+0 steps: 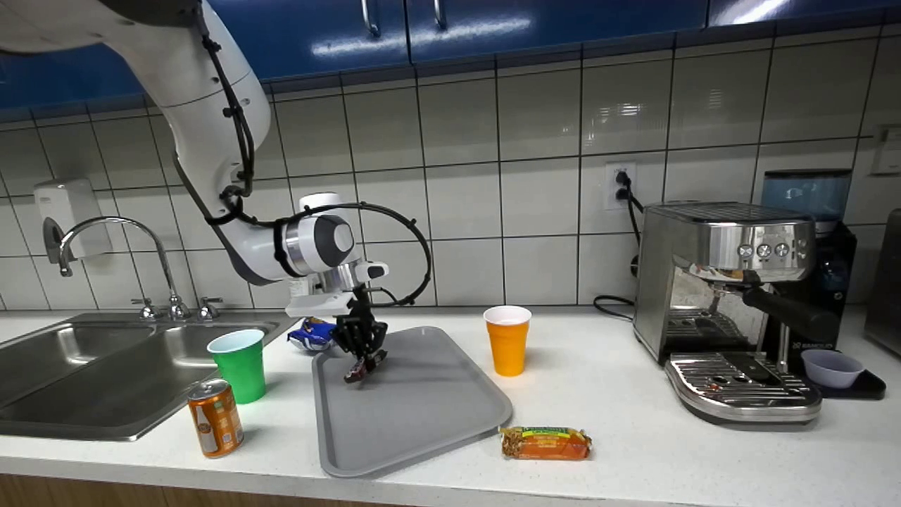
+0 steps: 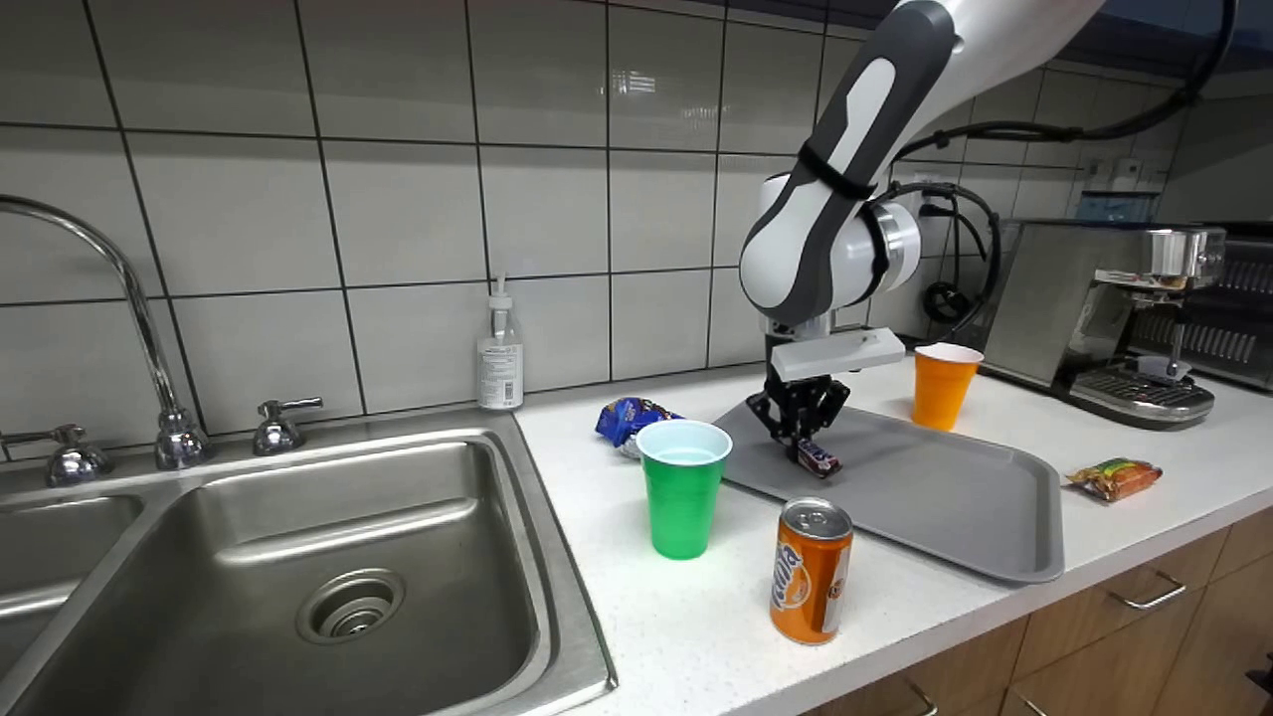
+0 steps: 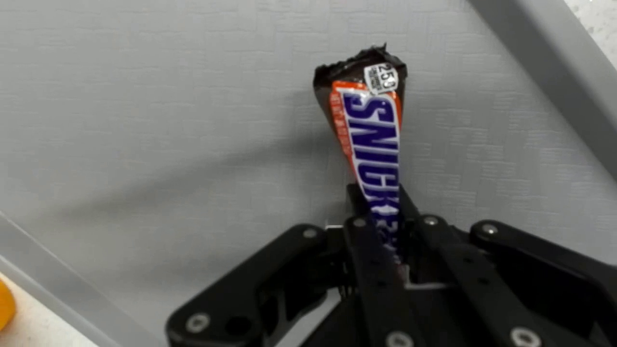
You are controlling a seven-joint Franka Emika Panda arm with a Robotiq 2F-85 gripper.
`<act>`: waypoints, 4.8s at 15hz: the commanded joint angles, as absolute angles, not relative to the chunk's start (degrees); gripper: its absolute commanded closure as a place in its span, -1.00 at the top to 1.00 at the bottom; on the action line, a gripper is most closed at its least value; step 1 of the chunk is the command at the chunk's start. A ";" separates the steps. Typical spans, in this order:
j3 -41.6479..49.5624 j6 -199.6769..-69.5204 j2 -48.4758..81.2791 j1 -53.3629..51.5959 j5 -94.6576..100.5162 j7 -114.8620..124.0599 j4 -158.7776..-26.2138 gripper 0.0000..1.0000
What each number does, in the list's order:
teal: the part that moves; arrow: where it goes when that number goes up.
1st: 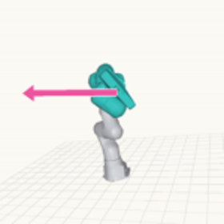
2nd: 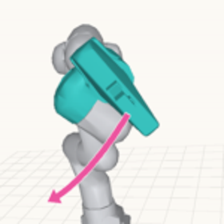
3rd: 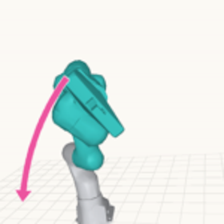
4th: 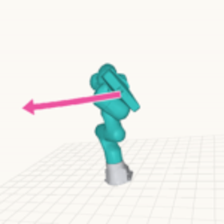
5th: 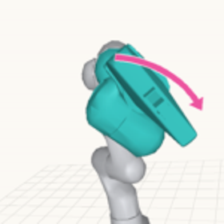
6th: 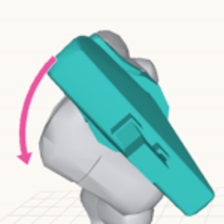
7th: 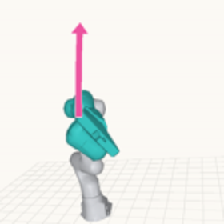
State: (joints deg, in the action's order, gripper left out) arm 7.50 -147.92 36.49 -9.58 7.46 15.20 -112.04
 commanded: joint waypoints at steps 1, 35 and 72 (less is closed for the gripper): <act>7.61 -147.16 33.57 -8.94 7.64 15.38 -112.70 -0.93; 13.24 -147.03 26.90 -10.62 13.92 24.60 -115.61 -0.93; 18.10 -134.95 54.76 -3.21 6.93 40.49 -76.61 -0.93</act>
State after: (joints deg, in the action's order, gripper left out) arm 17.84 -138.29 52.04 -4.00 7.70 38.48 -81.92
